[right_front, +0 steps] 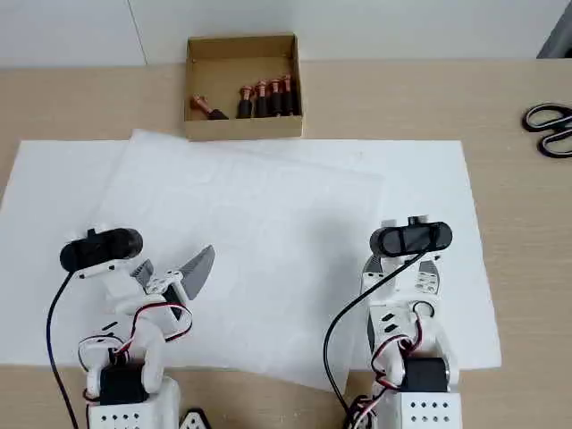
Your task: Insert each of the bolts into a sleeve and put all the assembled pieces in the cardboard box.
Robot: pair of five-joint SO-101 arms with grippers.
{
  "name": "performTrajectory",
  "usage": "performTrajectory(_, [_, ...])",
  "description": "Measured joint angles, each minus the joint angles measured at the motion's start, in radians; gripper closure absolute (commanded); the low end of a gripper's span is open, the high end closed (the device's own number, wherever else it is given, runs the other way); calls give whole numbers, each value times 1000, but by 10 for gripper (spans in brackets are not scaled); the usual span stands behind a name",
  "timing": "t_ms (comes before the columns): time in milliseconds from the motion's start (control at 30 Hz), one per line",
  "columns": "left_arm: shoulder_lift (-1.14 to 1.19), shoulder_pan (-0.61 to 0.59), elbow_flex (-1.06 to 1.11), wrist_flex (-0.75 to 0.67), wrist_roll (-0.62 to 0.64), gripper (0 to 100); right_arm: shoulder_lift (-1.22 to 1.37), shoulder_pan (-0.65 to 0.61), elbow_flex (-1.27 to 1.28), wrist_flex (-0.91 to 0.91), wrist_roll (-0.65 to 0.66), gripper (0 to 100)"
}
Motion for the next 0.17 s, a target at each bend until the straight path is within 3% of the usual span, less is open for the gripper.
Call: performTrajectory(167, [0,0,0,0,0,624,0,0,0,0,0,731])
